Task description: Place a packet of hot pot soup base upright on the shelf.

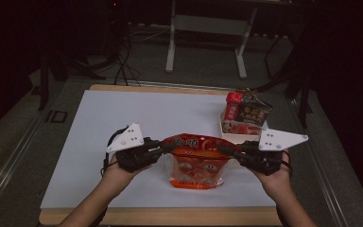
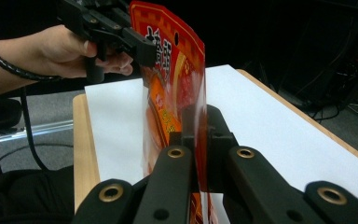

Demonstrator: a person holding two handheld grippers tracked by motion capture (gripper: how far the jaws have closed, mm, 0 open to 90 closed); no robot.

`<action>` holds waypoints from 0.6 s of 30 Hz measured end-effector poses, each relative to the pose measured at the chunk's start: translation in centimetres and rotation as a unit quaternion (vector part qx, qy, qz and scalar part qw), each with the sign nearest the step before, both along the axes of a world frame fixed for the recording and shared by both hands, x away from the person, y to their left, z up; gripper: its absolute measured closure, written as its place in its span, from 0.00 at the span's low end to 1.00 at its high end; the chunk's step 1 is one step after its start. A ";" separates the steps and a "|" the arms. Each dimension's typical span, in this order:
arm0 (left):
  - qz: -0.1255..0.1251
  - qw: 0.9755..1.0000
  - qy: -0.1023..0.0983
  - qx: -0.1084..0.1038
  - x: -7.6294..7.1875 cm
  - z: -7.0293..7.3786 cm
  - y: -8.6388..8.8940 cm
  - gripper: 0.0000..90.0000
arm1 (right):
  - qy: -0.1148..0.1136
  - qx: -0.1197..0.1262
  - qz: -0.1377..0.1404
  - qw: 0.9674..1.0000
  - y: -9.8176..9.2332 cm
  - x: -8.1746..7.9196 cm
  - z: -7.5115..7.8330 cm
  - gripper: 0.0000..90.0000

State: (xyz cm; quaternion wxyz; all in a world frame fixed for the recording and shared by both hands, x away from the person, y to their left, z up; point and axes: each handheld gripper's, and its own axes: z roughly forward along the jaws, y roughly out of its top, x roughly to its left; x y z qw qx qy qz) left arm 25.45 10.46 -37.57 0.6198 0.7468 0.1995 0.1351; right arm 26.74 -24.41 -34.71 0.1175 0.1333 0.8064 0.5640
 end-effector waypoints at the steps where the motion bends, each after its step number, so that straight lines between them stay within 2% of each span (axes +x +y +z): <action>1: -0.003 1.000 0.001 -0.003 0.0 0.0 0.0 0.92 | 0.001 0.001 0.000 1.000 0.0 0.1 0.2 1.00; 4: -0.002 1.000 -0.001 -0.010 0.0 0.1 0.1 0.85 | -0.007 -0.001 0.005 1.000 0.1 0.0 0.7 1.00; 6: 0.004 1.000 0.000 -0.008 0.1 0.1 0.1 0.71 | -0.016 -0.008 0.005 1.000 0.3 0.0 0.9 1.00; 8: -0.001 1.000 0.005 -0.016 0.1 0.1 0.2 0.57 | -0.010 -0.004 0.009 1.000 0.2 0.2 1.2 1.00; 10: 0.006 1.000 -0.003 -0.018 -0.2 0.1 0.2 0.50 | -0.009 -0.001 0.010 1.000 0.1 0.4 1.3 1.00; 12: 0.012 1.000 -0.008 -0.016 -0.4 0.2 0.2 0.39 | -0.012 -0.003 0.008 1.000 -0.1 0.5 1.5 1.00; 13: 0.023 1.000 -0.005 -0.018 -0.4 0.1 0.2 0.35 | -0.013 -0.002 0.007 1.000 -0.1 0.6 1.6 1.00; 15: 0.037 0.999 0.016 -0.017 -0.3 0.0 0.3 0.19 | -0.013 0.003 0.004 1.000 -0.3 0.8 2.0 1.00; 18: 0.053 0.998 0.018 0.000 -0.2 -0.7 0.6 0.10 | -0.021 0.008 0.001 1.000 -0.6 0.8 2.7 1.00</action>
